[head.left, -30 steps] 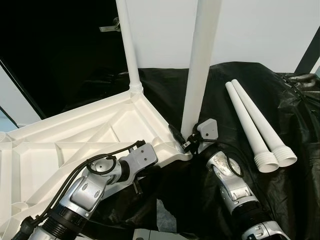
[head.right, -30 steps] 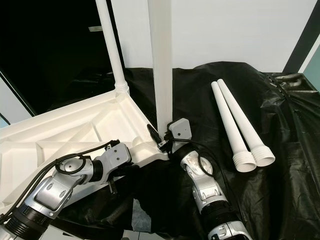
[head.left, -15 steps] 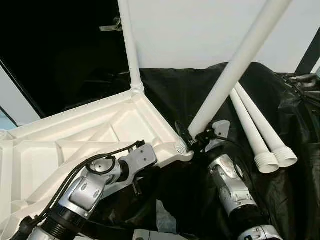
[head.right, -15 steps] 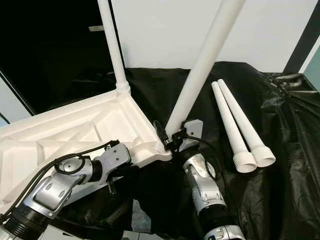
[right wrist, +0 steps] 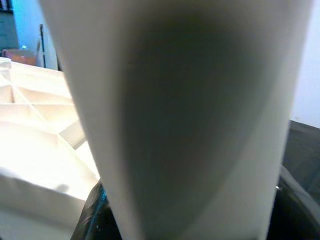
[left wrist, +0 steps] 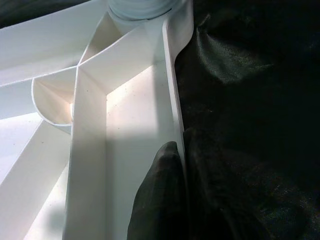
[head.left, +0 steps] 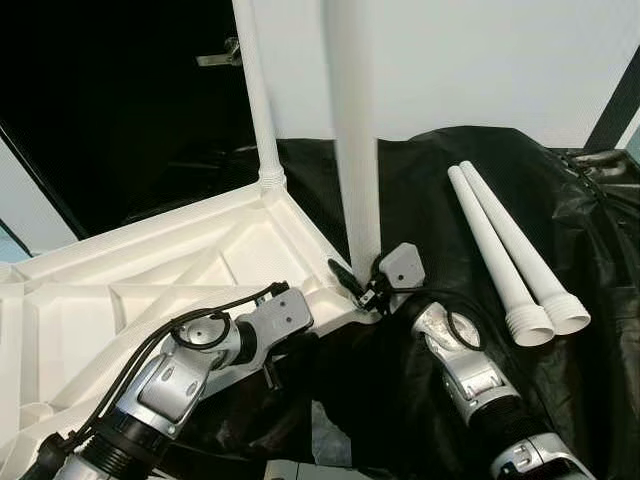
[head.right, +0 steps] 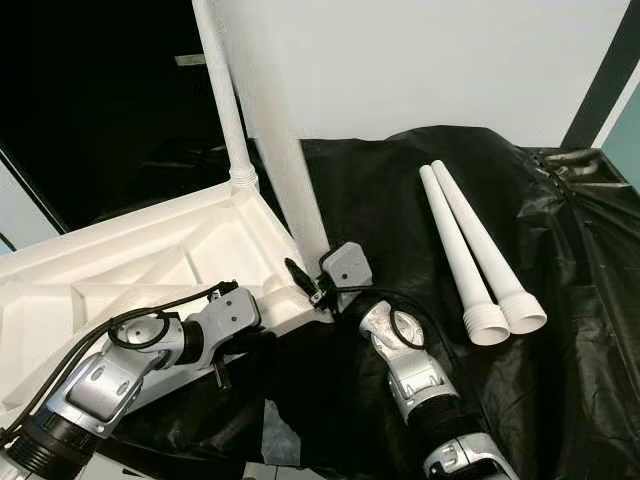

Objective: Building children table

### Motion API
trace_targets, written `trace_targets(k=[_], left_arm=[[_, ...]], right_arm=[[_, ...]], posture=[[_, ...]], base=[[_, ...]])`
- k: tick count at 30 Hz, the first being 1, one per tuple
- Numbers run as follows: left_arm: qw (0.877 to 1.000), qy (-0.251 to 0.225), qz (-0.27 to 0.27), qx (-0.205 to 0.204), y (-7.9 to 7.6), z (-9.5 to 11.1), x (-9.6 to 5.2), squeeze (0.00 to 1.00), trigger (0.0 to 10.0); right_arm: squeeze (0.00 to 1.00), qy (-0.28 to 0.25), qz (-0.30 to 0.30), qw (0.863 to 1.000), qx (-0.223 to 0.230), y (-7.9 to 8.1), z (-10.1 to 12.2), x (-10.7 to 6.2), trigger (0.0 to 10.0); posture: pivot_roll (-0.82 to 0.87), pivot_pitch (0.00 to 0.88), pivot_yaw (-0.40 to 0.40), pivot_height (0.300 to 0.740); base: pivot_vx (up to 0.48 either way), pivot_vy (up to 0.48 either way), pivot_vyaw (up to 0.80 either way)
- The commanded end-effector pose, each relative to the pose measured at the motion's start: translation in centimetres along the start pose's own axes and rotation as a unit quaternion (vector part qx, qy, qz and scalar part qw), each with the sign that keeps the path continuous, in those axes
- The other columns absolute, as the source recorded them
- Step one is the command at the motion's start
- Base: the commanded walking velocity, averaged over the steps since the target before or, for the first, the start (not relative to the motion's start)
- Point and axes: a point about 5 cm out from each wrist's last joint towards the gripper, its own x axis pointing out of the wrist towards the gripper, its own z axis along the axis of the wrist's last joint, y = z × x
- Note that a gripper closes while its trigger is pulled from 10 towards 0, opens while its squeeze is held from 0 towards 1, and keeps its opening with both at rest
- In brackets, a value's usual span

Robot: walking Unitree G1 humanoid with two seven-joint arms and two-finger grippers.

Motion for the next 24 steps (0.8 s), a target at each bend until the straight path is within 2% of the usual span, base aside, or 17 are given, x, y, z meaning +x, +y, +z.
trace_targets(k=[1,2,4,6,14,19,24], left_arm=[[0.997,-0.025,0.052,0.044,2.2,1.8,-1.5,0.00,10.0],[0.997,-0.025,0.052,0.045,2.2,1.8,-1.5,0.00,10.0],[0.997,-0.026,0.052,0.047,2.2,1.9,-1.5,0.00,10.0],[0.997,-0.026,0.052,0.047,2.2,2.0,-1.5,0.00,10.0],[0.997,-0.029,0.051,0.049,2.1,2.2,-1.5,0.00,10.0],[0.997,-0.029,0.052,0.049,2.1,2.2,-1.5,0.00,10.0],[0.997,-0.030,0.051,0.047,2.0,2.2,-1.6,0.00,10.0]], right_arm=[[0.00,0.184,0.048,0.980,0.063,2.7,-6.9,-4.0,10.0],[0.00,0.180,0.048,0.980,0.075,2.6,-6.8,-3.9,10.0],[0.00,0.169,0.035,0.976,0.130,1.8,-6.3,-3.5,10.0],[0.00,0.164,0.030,0.974,0.152,1.5,-6.1,-3.3,10.0],[0.00,0.179,0.040,0.968,0.174,-0.4,-5.6,-3.0,10.0],[0.00,0.182,0.041,0.967,0.174,-0.8,-5.5,-3.0,10.0],[0.00,0.180,0.031,0.962,0.203,-1.0,-5.7,-3.3,10.0]], posture=[[0.09,0.000,0.062,0.740],[0.09,0.000,0.063,0.740],[0.09,0.000,0.062,0.740],[0.09,0.000,0.062,0.740],[0.09,0.000,0.057,0.740],[0.09,0.000,0.055,0.740],[0.09,0.000,0.056,0.740]], base=[[0.000,0.000,0.00],[0.000,0.000,0.00],[0.000,0.000,0.00],[0.000,0.000,0.00],[0.000,0.000,0.00],[0.000,0.000,0.00],[0.000,0.000,0.00]])
